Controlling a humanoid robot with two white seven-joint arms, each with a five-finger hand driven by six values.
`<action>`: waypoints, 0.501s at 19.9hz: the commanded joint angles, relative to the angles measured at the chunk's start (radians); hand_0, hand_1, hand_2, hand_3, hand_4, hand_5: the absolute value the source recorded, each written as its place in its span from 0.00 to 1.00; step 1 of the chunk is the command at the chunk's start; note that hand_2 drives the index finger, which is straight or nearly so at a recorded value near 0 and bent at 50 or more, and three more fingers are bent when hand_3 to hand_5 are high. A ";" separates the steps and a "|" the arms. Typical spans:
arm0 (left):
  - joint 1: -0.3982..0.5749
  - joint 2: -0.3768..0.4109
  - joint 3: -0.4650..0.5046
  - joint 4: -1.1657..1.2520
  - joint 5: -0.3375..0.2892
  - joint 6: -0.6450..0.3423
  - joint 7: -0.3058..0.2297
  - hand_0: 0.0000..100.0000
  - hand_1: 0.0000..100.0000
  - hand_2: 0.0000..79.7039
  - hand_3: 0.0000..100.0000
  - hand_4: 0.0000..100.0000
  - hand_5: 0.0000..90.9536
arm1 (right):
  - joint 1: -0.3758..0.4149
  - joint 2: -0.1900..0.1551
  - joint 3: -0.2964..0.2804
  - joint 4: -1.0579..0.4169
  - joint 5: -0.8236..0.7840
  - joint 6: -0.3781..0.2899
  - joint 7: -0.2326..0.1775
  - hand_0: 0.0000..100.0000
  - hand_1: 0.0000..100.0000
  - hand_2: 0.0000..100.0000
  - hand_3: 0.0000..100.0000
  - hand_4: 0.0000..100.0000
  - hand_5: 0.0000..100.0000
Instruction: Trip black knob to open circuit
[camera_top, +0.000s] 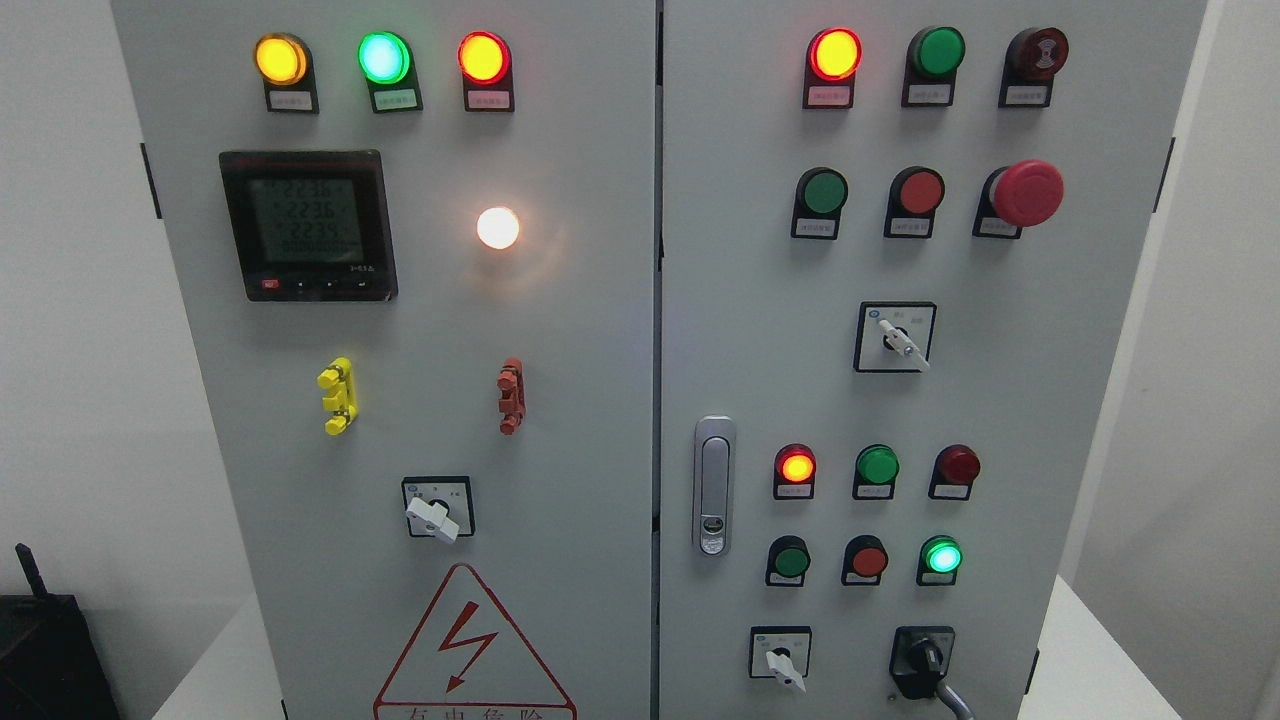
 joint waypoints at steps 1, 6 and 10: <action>0.000 0.000 -0.001 -0.016 0.000 0.000 0.001 0.12 0.39 0.00 0.00 0.00 0.00 | 0.026 0.001 -0.006 -0.027 0.000 0.000 -0.001 0.00 0.00 0.01 1.00 0.99 0.99; 0.000 0.000 -0.001 -0.016 0.000 0.000 0.001 0.12 0.39 0.00 0.00 0.00 0.00 | 0.065 0.006 -0.018 -0.073 0.000 -0.001 0.000 0.00 0.00 0.00 1.00 0.93 0.93; 0.000 0.000 0.001 -0.016 0.000 0.000 0.001 0.12 0.39 0.00 0.00 0.00 0.00 | 0.130 0.009 -0.020 -0.132 0.000 -0.001 0.006 0.00 0.00 0.00 0.91 0.79 0.78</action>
